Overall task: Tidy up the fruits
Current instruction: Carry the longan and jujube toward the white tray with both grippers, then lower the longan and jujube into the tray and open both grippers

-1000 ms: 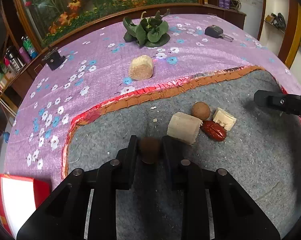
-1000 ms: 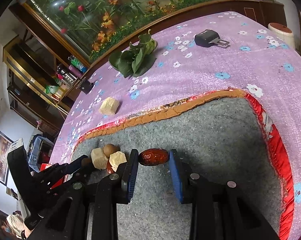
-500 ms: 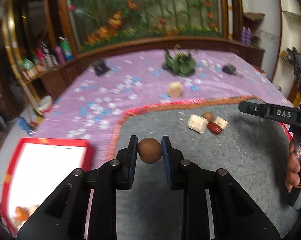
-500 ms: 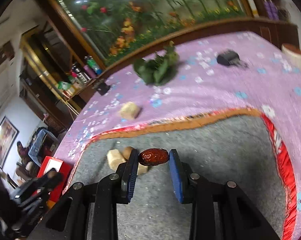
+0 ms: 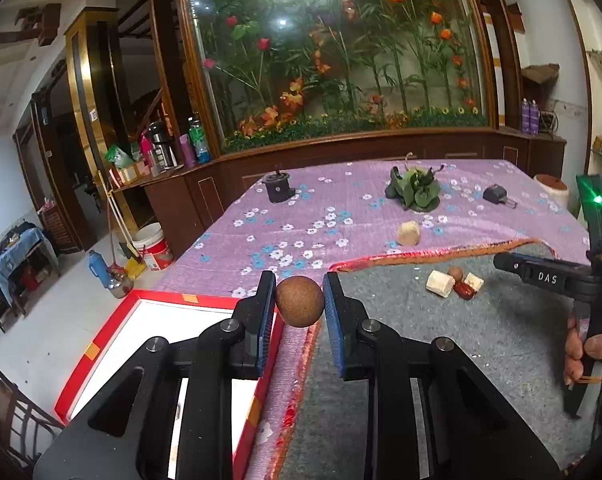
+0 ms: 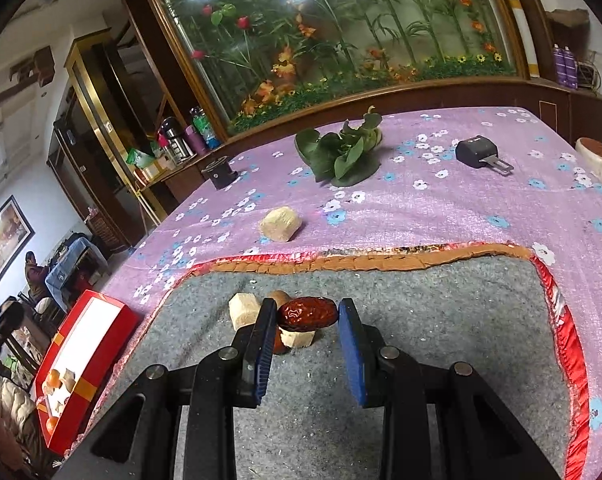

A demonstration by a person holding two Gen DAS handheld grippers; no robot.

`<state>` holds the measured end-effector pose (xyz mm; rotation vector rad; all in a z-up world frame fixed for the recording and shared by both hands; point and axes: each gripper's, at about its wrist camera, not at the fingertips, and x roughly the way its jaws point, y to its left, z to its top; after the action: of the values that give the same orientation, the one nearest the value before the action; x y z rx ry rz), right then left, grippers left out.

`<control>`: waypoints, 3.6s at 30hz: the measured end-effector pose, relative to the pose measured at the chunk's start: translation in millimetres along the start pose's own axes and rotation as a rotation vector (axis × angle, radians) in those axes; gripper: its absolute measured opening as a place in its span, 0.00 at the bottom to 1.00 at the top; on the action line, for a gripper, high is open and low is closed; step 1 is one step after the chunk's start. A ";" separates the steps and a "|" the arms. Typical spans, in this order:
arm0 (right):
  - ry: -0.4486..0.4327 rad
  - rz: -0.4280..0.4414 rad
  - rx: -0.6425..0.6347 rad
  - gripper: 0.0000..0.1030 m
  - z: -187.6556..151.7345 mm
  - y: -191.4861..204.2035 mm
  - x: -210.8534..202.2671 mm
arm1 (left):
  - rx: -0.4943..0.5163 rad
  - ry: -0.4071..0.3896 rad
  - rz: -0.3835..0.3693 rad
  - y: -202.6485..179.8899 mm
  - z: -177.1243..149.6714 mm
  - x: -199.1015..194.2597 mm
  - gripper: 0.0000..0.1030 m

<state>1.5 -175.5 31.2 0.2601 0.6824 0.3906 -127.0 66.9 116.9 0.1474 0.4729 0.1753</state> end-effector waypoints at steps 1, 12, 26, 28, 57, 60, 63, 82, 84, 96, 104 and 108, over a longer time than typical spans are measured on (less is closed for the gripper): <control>-0.001 -0.003 0.001 0.30 -0.1 -0.7 0.1 | -0.002 -0.003 0.001 1.8 0.4 -1.7 0.23; -0.011 -0.041 0.011 0.30 -2.0 -7.8 -0.9 | -0.027 -0.009 0.003 11.0 -0.4 -7.9 0.23; -0.021 -0.068 0.036 0.30 -1.1 -16.7 -1.7 | -0.070 0.009 0.038 33.7 -7.7 -4.2 0.23; -0.022 -0.071 0.038 0.30 -1.2 -17.4 -1.6 | -0.074 0.009 0.043 36.1 -9.0 -4.0 0.23; -0.060 -0.077 0.036 0.30 -2.8 5.9 -11.6 | -0.133 0.032 0.073 76.1 -26.6 4.5 0.23; -0.074 0.001 0.005 0.30 -4.8 39.5 -13.5 | -0.143 0.048 0.080 85.4 -31.9 9.5 0.23; -0.050 0.113 -0.019 0.29 -10.0 82.5 -4.9 | -0.158 0.067 0.103 100.4 -40.0 14.8 0.23; 0.225 0.455 -0.325 0.29 -89.3 298.5 76.8 | -0.241 0.200 0.259 185.2 -88.9 50.0 0.23; 0.246 0.465 -0.334 0.29 -91.7 300.9 80.1 | -0.238 0.212 0.250 181.9 -91.8 54.2 0.23; 0.318 0.473 -0.291 0.37 -89.0 293.6 100.1 | -0.198 0.286 0.220 166.6 -96.8 67.5 0.27; 0.237 0.459 -0.242 0.44 -78.3 277.6 85.7 | -0.168 0.274 0.215 154.5 -91.3 59.2 0.54; 0.211 0.440 -0.199 0.44 -71.8 262.3 77.7 | -0.139 0.265 0.202 143.8 -85.0 53.7 0.54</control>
<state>-59.6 100.6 27.7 0.1794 0.7864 0.9116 -138.6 226.4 44.6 0.0350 0.7075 0.4278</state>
